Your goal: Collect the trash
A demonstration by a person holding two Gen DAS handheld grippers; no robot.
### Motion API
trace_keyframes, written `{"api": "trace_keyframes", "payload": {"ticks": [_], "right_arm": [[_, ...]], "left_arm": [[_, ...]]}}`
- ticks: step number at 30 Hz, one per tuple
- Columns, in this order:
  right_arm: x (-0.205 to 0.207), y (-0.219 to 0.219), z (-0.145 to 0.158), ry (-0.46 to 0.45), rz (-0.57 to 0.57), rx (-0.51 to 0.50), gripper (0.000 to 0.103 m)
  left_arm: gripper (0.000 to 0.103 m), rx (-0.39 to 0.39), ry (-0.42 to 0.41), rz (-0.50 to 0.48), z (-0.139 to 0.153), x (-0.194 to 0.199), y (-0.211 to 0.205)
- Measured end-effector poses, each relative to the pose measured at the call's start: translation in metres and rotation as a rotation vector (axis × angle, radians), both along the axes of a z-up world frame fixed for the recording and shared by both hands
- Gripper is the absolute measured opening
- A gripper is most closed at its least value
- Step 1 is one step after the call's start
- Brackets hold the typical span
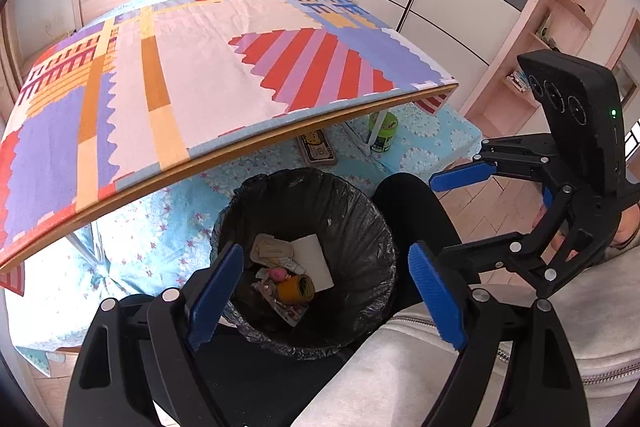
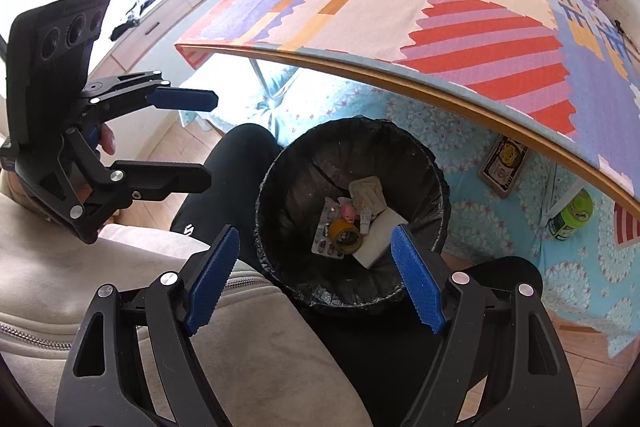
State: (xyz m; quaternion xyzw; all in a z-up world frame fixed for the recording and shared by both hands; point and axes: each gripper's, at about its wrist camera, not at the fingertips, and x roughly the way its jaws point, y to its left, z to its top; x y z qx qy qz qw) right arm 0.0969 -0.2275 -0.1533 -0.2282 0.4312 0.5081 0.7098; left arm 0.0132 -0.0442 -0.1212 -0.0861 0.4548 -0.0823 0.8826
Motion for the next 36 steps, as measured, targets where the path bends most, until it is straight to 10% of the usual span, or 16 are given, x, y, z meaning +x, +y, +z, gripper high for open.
{"api": "trace_keyframes", "payload": {"ticks": [36], "right_arm": [[-0.0027, 0.0005, 0.0050, -0.010, 0.001, 0.020, 0.078]], "left_arm": [[0.082, 0.001, 0.006, -0.008, -0.0056, 0.0007, -0.0027]]}}
